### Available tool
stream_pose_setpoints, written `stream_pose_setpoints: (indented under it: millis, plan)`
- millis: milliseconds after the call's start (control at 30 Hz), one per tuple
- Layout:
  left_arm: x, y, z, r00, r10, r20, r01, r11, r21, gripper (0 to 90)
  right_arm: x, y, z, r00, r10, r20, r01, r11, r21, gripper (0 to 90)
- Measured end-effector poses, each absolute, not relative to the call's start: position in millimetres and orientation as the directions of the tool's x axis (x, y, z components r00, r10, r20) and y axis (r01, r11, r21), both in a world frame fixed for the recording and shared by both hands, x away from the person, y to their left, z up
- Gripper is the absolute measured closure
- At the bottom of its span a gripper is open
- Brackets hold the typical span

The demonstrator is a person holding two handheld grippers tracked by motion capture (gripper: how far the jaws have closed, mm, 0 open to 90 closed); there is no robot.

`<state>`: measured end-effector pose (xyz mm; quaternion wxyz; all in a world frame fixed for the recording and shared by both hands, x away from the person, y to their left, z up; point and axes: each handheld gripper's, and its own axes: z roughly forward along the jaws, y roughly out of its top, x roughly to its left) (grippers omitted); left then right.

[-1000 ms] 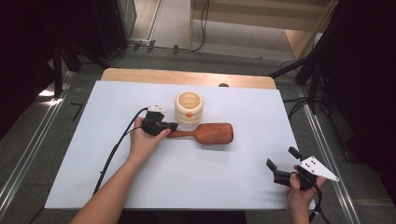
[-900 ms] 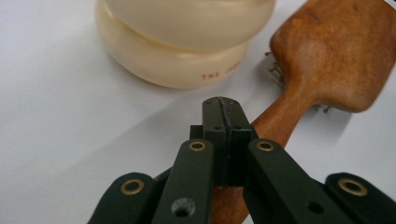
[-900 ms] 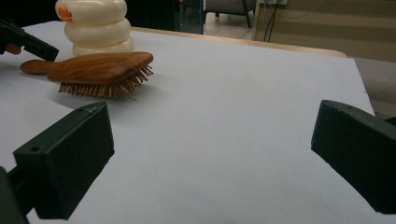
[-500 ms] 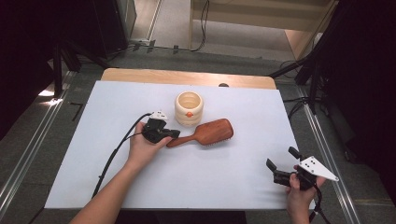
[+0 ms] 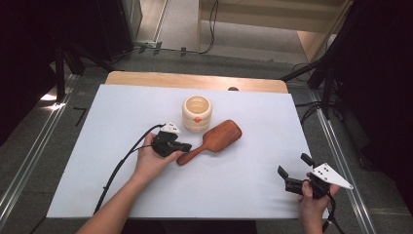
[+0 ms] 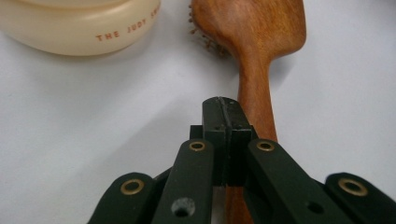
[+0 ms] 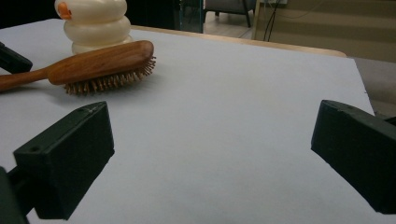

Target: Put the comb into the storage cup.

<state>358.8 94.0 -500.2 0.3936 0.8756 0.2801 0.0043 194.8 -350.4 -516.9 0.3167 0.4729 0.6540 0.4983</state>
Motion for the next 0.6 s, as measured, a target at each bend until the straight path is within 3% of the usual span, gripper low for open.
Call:
stream_pose_setpoints:
  millis: [233, 300, 467, 533, 600]
  plan:
    - [354.8, 90.5, -493.6, 0.842, 0.502, -0.200, 0.483, -0.533, 0.695, 87.2, 194.6, -350.5, -516.9, -0.353, 0.934, 0.058, 0.303, 0.055, 0.951, 0.0]
    - [355.2, 90.4, -490.5, 0.834, 0.515, -0.198, 0.488, -0.523, 0.698, 72.6, 194.5, -350.6, -516.9, -0.352, 0.934, 0.057, 0.302, 0.056, 0.952, 0.0]
    - [351.6, 86.7, -472.7, 0.829, 0.527, -0.186, 0.477, -0.495, 0.726, 53.2, 194.8, -350.4, -516.9, -0.352, 0.934, 0.058, 0.303, 0.054, 0.952, 0.0]
    - [349.5, 82.2, -468.6, 0.834, 0.522, -0.179, 0.471, -0.505, 0.724, 50.1, 194.9, -350.4, -516.9, -0.352, 0.934, 0.055, 0.303, 0.058, 0.951, 0.0]
    - [349.2, 76.8, -467.3, 0.837, 0.514, -0.188, 0.479, -0.522, 0.706, 39.0, 195.0, -350.1, -516.9, -0.352, 0.935, 0.054, 0.303, 0.059, 0.951, 0.0]
